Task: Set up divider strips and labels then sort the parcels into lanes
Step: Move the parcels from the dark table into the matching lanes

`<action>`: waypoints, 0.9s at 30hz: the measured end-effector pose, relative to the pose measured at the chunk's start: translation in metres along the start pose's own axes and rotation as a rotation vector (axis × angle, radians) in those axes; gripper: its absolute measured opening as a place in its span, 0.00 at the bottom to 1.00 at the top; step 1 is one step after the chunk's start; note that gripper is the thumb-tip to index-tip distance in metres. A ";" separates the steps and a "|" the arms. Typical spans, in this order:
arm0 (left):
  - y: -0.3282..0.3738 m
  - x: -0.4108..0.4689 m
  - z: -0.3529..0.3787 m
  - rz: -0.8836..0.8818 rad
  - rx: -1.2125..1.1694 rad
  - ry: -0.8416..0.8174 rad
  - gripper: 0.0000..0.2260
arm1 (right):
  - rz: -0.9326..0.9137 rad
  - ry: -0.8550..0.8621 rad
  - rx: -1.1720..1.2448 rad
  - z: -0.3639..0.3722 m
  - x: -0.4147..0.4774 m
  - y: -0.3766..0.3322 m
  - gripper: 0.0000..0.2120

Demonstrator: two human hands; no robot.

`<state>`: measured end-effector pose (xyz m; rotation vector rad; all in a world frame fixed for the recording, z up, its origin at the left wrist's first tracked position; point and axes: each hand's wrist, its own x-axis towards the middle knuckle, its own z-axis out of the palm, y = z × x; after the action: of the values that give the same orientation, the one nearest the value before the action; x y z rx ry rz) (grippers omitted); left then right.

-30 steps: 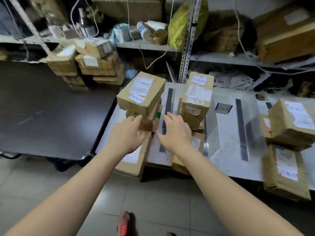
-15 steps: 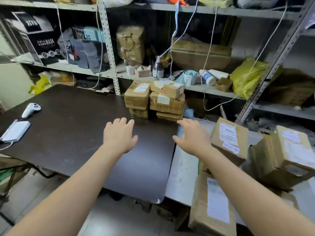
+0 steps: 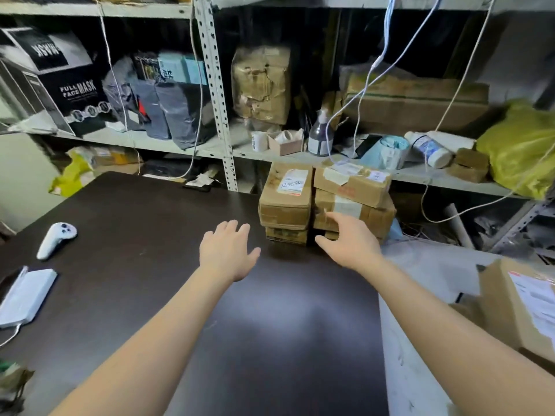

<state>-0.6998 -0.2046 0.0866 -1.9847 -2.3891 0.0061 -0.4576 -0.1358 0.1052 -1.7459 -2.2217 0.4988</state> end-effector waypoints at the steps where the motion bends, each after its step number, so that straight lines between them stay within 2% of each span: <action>1: -0.001 0.017 0.003 -0.014 -0.058 -0.026 0.27 | 0.021 0.002 0.044 0.008 0.019 -0.003 0.32; 5: 0.001 0.087 0.018 -0.106 -0.370 -0.149 0.32 | 0.098 0.019 0.199 0.040 0.089 -0.015 0.33; 8: 0.007 0.139 0.028 -0.164 -0.677 -0.205 0.36 | 0.149 0.075 0.312 0.058 0.128 -0.024 0.28; 11: 0.014 0.180 0.040 -0.236 -1.008 -0.293 0.38 | 0.227 0.143 0.294 0.071 0.151 -0.032 0.26; 13: 0.014 0.197 0.052 -0.260 -1.140 -0.324 0.35 | 0.267 0.157 0.231 0.076 0.159 -0.035 0.24; 17: 0.009 0.204 0.072 -0.255 -1.281 -0.311 0.36 | 0.361 0.122 0.262 0.077 0.162 -0.039 0.26; 21: 0.005 0.185 0.071 -0.219 -1.298 -0.273 0.29 | 0.410 0.115 0.316 0.076 0.149 -0.046 0.31; 24: -0.007 0.161 0.067 -0.218 -1.325 -0.289 0.21 | 0.417 0.119 0.327 0.074 0.126 -0.062 0.27; 27: -0.022 0.128 0.059 -0.190 -1.360 -0.266 0.18 | 0.420 0.146 0.314 0.068 0.095 -0.082 0.24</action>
<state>-0.7472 -0.0814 0.0310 -2.0436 -3.0599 -1.9047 -0.5802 -0.0677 0.0791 -1.9969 -1.5764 0.7360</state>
